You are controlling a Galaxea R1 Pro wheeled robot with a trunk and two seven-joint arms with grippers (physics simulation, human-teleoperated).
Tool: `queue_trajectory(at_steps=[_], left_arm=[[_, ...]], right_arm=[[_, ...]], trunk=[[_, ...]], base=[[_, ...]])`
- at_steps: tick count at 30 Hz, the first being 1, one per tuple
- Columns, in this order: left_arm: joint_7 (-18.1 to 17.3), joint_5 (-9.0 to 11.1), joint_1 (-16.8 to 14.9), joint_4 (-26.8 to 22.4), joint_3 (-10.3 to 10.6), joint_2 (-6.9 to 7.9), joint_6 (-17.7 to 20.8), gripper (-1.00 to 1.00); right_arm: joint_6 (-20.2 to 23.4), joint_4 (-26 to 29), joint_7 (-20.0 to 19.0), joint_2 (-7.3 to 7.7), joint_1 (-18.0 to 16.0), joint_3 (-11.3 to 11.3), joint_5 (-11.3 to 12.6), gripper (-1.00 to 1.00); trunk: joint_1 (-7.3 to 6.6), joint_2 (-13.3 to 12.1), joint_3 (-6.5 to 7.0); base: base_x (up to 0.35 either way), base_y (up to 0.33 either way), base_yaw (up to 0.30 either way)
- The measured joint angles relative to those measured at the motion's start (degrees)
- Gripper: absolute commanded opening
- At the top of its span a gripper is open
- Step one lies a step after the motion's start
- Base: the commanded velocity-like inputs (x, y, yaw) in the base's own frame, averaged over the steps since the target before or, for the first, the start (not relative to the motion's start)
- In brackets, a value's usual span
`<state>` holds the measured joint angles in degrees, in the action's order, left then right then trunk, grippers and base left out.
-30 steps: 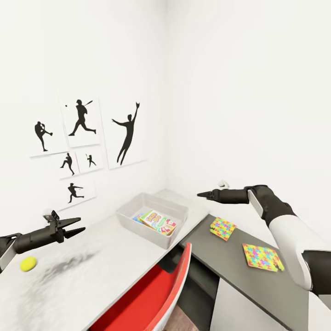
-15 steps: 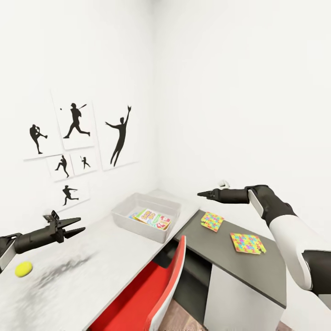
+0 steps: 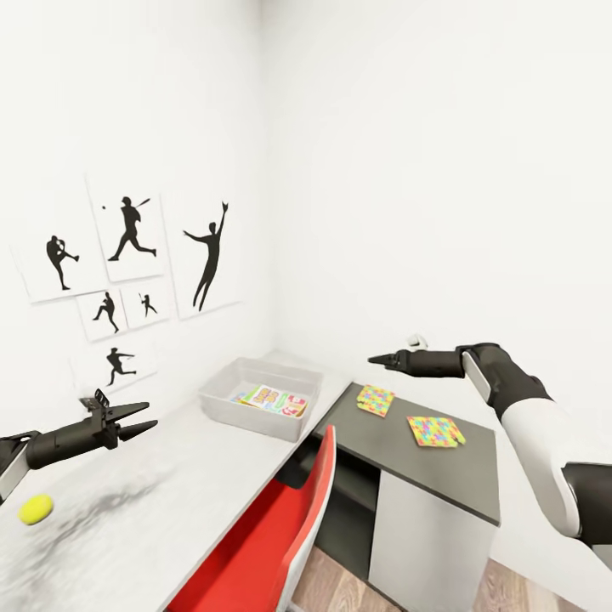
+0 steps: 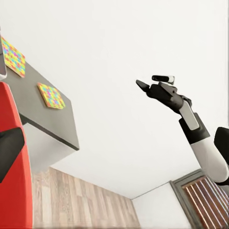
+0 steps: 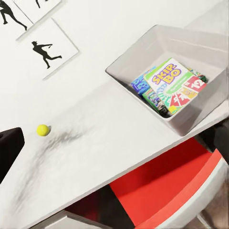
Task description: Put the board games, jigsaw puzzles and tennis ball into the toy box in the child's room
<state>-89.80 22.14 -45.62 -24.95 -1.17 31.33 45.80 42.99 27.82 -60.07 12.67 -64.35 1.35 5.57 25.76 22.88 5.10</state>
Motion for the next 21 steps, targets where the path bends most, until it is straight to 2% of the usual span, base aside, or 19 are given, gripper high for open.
queue_trajectory(at_steps=[2,5,9,13,15,17,19,21], left_arm=[[0.0,0.0,0.0,0.0,0.0,0.01,0.0,1.0],[0.0,0.0,0.0,0.0,0.0,0.03,0.0,1.0],[0.0,0.0,0.0,0.0,0.0,0.03,0.0,1.0],[0.0,0.0,0.0,0.0,0.0,0.04,-0.3,1.0],[0.0,0.1,0.0,0.0,0.0,0.03,-0.5,1.0],[0.0,0.1,0.0,0.0,0.0,0.04,-0.6,1.0],[0.0,0.1,0.0,0.0,0.0,0.04,-0.6,1.0],[0.0,0.1,0.0,0.0,0.0,0.03,-0.6,1.0]], right_arm=[[0.0,-0.3,-0.1,0.18,0.0,0.0,0.0,1.0],[0.0,-2.0,-0.4,1.35,0.1,-0.1,0.1,1.0],[-0.5,-5.9,-0.4,3.35,1.2,-0.2,2.6,1.0],[-3.5,-7.9,-0.4,5.5,3.6,-0.3,6.4,1.0],[-5.7,-8.5,-0.3,6.68,5.5,-0.3,9.3,1.0],[-7.5,-9.1,-0.4,7.73,8.8,-0.3,13.3,1.0],[-8.5,-9.2,-0.4,8.11,11.6,-0.3,16.0,1.0],[-9.3,-9.3,-0.4,8.28,13.5,-0.4,17.5,1.0]], trunk=[[0.0,0.0,0.14],[0.0,0.0,0.34],[0.0,0.0,0.61],[-0.01,0.0,0.88],[0.0,0.0,1.02],[-0.01,0.0,1.15],[-0.01,0.0,1.28],[-0.01,0.0,1.43]], base=[[-0.053,0.046,-0.205],[-0.023,0.02,-0.205],[-0.007,0.006,-0.205],[-0.002,0.002,-0.205],[-0.001,0.001,-0.205],[0.0,0.0,-0.205],[0.0,0.0,-0.205],[0.0,0.0,-0.205]])
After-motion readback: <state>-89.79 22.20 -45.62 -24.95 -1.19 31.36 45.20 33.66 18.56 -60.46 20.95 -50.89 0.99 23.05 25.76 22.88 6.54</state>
